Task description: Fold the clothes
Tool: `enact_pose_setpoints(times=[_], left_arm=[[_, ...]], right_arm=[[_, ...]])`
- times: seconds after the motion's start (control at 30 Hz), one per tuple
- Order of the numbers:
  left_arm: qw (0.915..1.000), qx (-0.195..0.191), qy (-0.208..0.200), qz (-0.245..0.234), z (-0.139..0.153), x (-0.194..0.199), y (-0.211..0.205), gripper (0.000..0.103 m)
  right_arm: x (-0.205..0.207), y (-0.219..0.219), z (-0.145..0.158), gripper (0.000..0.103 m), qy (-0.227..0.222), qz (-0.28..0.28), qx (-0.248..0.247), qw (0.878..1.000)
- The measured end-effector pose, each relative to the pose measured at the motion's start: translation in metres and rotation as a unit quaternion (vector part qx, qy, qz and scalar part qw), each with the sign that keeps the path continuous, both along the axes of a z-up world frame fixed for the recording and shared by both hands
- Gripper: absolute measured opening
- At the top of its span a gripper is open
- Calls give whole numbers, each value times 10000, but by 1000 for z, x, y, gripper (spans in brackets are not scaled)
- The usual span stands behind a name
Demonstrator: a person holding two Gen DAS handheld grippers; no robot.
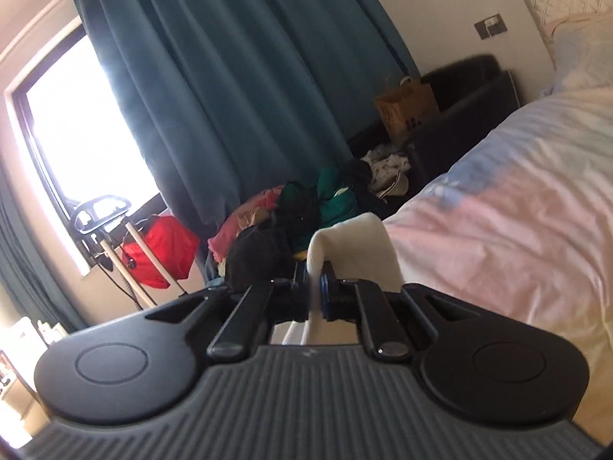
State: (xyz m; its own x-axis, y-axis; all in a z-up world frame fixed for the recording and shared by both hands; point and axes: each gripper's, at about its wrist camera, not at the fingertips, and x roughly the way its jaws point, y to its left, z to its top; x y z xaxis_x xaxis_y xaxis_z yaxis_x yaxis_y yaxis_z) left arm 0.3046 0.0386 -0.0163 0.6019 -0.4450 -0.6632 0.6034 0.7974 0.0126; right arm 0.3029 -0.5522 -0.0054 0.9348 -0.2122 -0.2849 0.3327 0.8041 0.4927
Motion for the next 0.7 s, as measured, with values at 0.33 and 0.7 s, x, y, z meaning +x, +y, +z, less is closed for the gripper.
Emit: enact_pose_setpoints(times=[0.33,0.7], left_arm=[[9959,-364,-608,556,-29,-108,-3,8],[9919,-636,-566,948,-48,-98,-44,52]], right_arm=[[-91,-27,-88,46,2070,-467,256,9769],[-4,30,-11,69,2301,-357,-286,9721]])
